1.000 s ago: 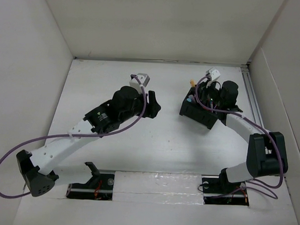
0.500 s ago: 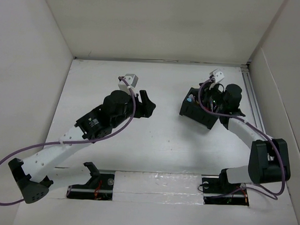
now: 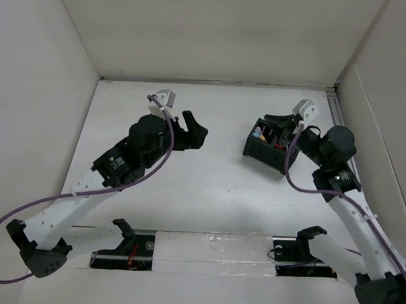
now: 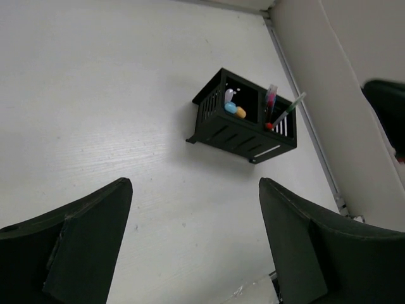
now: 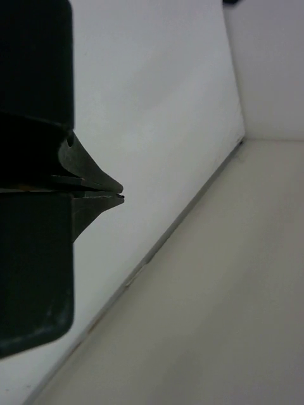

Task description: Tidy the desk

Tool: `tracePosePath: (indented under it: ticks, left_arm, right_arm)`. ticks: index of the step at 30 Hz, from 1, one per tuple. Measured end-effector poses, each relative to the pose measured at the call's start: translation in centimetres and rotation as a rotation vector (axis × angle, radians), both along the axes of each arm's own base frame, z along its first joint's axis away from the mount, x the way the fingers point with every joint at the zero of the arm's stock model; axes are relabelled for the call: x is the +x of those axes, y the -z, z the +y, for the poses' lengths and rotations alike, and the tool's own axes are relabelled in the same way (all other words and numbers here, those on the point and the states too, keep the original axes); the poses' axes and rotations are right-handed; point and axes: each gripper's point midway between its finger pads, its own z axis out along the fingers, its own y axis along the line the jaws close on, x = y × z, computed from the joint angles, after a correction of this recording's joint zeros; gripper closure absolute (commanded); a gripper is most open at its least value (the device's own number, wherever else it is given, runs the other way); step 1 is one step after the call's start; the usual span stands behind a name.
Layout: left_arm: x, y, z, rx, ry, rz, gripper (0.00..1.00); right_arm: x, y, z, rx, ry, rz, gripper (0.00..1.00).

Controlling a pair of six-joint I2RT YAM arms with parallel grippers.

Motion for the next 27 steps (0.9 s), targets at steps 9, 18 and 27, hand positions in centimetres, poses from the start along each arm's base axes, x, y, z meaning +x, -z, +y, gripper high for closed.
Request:
tracePosePath:
  ticks: [9, 18, 27]
  left_arm:
    - [-0.8, -7.1, 3.9, -0.137, -0.133, -0.114, 0.02]
    - [-2.4, -12.4, 8.1, -0.248, -0.227, -0.225, 0.01]
    - [-2.5, -12.8, 8.6, -0.24, -0.238, -0.242, 0.01]
  right_arm:
    - [-11.9, -6.7, 0.4, 0.036, -0.07, -0.117, 0.23]
    - [-12.8, -6.6, -3.1, 0.022, 0.073, -0.085, 0.14]
    - [-11.2, -5.4, -2.7, -0.013, 0.109, -0.042, 0.0]
